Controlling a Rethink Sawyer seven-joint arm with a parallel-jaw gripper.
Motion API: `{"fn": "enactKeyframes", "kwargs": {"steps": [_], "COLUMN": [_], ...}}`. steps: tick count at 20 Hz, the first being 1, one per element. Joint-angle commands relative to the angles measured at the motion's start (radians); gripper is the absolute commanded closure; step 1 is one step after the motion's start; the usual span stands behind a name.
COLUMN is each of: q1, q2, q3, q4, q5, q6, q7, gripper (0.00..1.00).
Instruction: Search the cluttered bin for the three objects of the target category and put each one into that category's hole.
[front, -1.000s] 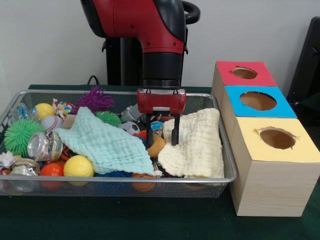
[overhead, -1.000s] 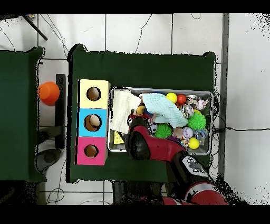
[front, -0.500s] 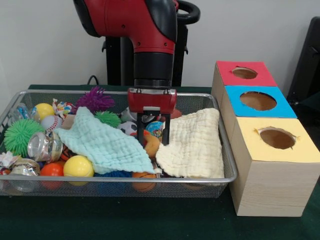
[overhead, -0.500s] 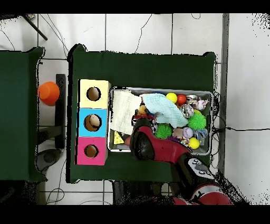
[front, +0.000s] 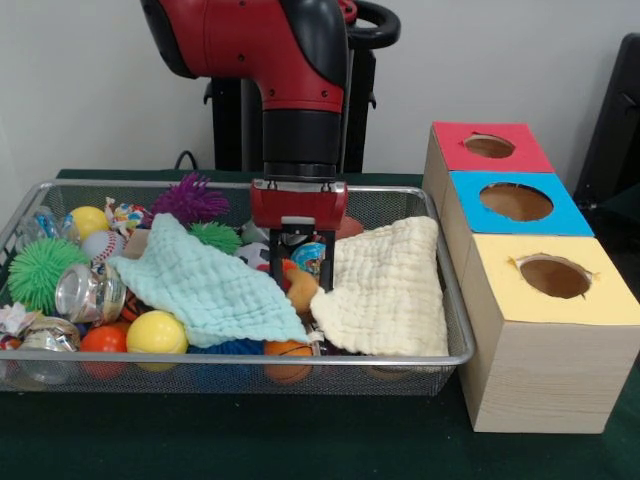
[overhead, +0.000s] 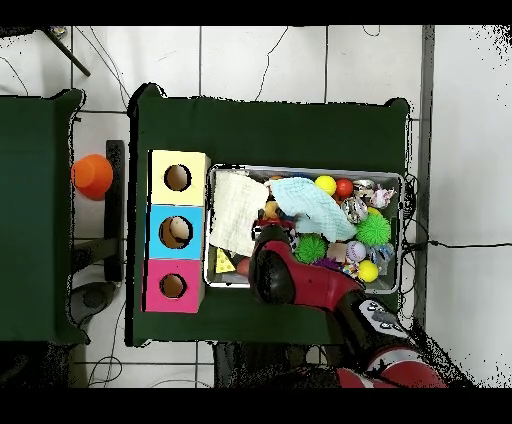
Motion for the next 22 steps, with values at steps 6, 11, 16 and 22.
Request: {"fn": "enactKeyframes", "kwargs": {"steps": [6,11,16,22], "q1": [0.012,0.008,-0.003,0.0], "q2": [0.053,0.052,0.049,-0.019], "q3": [0.01,0.018,0.027,0.028], "q4": [-0.016,-0.022,-0.018,0.032], "q5": [0.017,0.014,0.006,-0.004], "q6": [0.035,0.026,0.027,0.036], "q7": [0.184,0.187,0.189,0.193], "gripper": [1.0,1.0,1.0,1.0]}}
